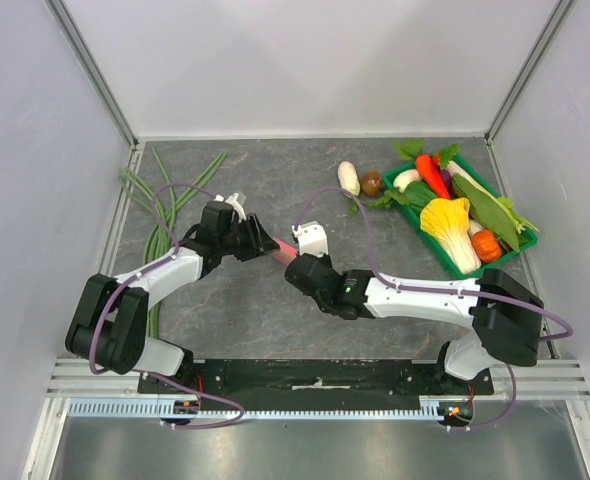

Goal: Unpack the express box

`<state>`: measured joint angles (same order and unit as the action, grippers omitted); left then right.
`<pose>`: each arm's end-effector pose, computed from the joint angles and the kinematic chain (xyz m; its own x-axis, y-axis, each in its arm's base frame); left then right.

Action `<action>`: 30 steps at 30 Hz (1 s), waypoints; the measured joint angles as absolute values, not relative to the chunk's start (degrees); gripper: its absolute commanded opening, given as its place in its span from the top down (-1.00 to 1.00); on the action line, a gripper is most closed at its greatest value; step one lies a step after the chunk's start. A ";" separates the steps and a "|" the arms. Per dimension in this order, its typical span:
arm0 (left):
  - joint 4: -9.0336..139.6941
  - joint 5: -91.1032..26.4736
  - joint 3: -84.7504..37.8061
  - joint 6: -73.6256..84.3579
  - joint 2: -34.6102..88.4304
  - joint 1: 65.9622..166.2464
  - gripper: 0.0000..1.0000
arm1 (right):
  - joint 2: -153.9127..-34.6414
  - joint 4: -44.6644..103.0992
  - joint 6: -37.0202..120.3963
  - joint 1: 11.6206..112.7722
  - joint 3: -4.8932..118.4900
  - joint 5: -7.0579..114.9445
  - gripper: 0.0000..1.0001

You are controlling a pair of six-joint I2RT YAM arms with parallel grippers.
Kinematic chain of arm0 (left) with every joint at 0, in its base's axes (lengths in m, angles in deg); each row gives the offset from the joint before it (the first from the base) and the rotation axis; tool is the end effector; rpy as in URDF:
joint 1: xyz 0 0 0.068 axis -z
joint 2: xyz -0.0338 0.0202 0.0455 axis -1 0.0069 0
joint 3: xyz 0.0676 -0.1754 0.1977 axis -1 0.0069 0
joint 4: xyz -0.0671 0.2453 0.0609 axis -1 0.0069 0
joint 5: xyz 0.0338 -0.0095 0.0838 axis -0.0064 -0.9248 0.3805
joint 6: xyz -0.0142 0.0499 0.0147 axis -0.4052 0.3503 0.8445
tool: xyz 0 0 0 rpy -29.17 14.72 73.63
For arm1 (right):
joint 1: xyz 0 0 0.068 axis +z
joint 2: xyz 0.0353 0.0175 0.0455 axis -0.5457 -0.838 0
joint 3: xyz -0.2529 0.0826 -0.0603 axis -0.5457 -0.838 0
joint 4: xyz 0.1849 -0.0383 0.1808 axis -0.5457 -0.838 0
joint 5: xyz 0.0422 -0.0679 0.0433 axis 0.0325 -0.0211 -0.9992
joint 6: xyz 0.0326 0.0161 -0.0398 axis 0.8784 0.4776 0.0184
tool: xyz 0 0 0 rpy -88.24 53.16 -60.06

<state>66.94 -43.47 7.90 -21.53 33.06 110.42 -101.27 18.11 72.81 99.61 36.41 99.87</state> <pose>0.2651 -0.1134 0.1906 -0.8290 -0.3126 -0.4637 0.0722 0.7624 -0.6430 0.1485 0.2868 0.2234 -0.5549 -0.0662 -0.8293 -0.2575 0.9615 0.0956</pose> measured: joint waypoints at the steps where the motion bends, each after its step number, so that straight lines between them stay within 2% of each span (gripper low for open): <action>1: 66.94 -43.58 8.16 -21.62 32.78 110.55 0.01 | -101.05 17.98 72.83 99.61 36.28 100.33 1.00; 24: 69.26 -44.13 8.60 -22.15 30.18 111.01 0.01 | -99.04 16.71 73.42 94.76 36.04 101.29 1.00; 30: 71.16 -44.13 7.25 -20.16 26.92 111.12 -0.12 | -95.85 16.58 73.59 94.72 35.29 100.70 1.00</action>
<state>71.16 -44.13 7.25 -20.16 26.92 111.12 -95.85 16.58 73.59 94.72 35.29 100.70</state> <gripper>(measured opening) 0.528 0.141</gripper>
